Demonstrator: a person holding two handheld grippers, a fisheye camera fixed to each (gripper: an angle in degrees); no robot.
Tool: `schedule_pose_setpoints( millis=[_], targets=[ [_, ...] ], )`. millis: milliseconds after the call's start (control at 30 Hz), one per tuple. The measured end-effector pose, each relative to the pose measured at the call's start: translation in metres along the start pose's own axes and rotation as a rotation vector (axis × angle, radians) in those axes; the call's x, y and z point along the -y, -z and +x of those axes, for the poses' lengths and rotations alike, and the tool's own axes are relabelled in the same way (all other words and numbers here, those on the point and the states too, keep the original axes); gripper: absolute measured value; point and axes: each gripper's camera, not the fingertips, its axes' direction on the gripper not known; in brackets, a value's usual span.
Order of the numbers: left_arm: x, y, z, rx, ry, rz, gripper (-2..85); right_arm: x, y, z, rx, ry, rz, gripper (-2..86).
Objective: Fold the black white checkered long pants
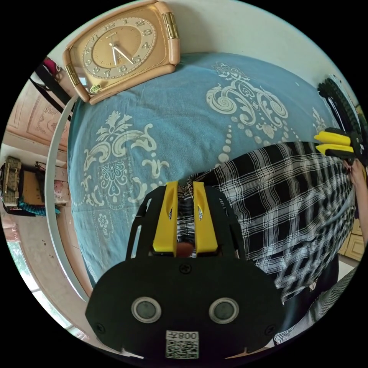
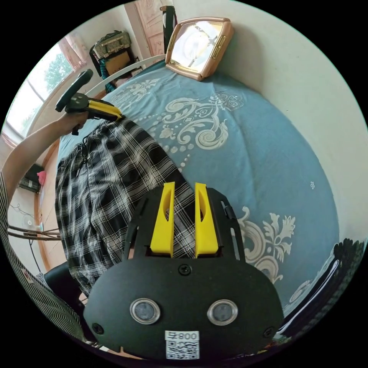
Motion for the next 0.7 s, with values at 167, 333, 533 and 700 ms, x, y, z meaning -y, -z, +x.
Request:
schedule_pose_setpoints(
  millis=[167, 333, 533, 700],
  targets=[
    [0.013, 0.006, 0.005, 0.016, -0.032, -0.01, 7.0, 0.026, 0.0, -0.019, -0.039, 0.028, -0.089, 8.7],
    [0.016, 0.015, 0.012, 0.049, -0.012, 0.008, 6.2, 0.033, 0.015, -0.043, -0.094, 0.043, -0.089, 6.6],
    [0.018, 0.032, 0.021, 0.108, 0.02, -0.045, 3.3, 0.04, 0.03, -0.065, -0.095, 0.04, -0.128, 1.8],
    [0.002, 0.071, 0.017, 0.098, 0.038, 0.017, 2.2, 0.034, 0.062, -0.078, -0.048, 0.006, -0.077, 0.9]
  ],
)
